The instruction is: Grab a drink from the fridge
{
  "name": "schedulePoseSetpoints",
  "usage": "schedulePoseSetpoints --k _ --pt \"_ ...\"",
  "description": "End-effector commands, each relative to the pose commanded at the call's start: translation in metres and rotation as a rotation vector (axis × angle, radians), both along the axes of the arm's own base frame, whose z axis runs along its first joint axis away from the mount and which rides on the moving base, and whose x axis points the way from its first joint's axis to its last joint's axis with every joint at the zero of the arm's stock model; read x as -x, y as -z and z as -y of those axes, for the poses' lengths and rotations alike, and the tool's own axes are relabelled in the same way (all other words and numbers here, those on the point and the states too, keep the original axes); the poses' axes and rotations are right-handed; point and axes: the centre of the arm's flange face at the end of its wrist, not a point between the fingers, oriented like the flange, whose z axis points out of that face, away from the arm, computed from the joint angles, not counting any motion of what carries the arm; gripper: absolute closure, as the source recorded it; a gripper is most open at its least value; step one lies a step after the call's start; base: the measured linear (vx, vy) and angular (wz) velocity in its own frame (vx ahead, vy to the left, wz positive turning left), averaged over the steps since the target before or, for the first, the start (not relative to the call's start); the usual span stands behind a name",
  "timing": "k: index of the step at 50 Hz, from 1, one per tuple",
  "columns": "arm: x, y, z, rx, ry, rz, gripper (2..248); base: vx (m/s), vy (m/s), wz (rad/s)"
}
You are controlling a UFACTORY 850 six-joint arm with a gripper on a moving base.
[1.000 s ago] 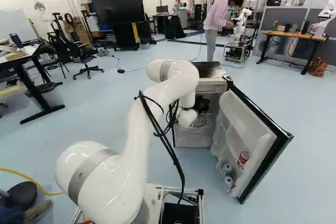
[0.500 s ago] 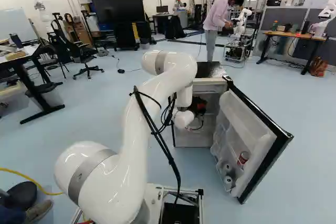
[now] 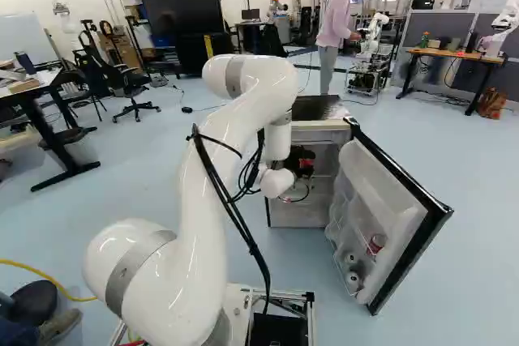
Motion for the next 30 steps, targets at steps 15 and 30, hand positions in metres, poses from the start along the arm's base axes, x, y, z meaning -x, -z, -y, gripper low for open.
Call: schedulePoseSetpoints --k 15,30 --pt "0.028 -0.026 -0.016 -0.006 -0.013 -0.019 161 0.000 0.000 0.000" --pt "0.057 -0.052 -0.032 -0.011 -0.027 -0.033 161 0.000 0.000 0.000"
